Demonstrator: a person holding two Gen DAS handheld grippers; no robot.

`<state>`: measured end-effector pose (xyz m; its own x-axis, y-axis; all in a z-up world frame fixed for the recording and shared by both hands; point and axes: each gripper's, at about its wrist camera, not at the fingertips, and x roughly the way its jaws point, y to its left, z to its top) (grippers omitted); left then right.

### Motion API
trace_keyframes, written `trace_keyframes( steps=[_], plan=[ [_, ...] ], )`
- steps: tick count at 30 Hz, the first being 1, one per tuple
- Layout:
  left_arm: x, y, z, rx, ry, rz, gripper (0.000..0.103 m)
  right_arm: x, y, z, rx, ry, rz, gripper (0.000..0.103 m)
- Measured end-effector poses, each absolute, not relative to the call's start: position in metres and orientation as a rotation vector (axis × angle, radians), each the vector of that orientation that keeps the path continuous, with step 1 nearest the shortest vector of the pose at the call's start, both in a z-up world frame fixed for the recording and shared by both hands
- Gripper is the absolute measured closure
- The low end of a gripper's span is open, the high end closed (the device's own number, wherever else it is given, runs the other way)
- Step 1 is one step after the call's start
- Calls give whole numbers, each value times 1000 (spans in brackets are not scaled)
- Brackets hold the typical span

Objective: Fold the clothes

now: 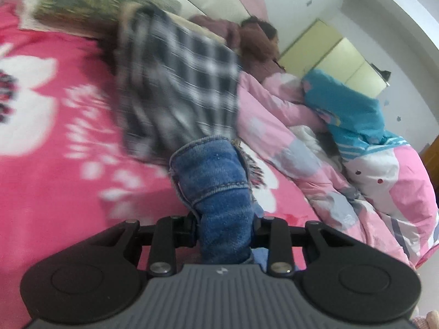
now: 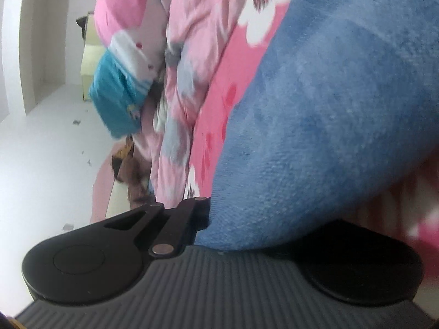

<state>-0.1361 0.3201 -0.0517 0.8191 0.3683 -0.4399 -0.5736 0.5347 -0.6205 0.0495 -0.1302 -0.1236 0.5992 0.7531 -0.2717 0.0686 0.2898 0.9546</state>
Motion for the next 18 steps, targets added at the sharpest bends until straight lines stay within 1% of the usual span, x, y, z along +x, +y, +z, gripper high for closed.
trace_keyframes(
  steps=[5, 8, 10, 12, 13, 15, 18],
  plan=[
    [-157, 331, -71, -828, 312, 586, 70, 33, -120, -135, 1179, 884, 530, 99],
    [-156, 333, -81, -807, 327, 586, 67, 32, -121, -139, 1167, 920, 524, 97],
    [-156, 332, -83, -784, 328, 578, 66, 31, -122, -139, 1154, 945, 526, 94],
    [-160, 334, -83, -794, 337, 558, 63, 30, -125, -133, 1114, 972, 539, 87],
    [-163, 336, -83, -802, 343, 548, 63, 29, -127, -131, 1097, 984, 548, 85],
    [-168, 340, -82, -827, 349, 525, 61, 24, -135, -127, 1070, 1009, 568, 76],
    [-178, 345, -81, -865, 353, 499, 58, 13, -150, -123, 1035, 1049, 588, 70]
  ],
)
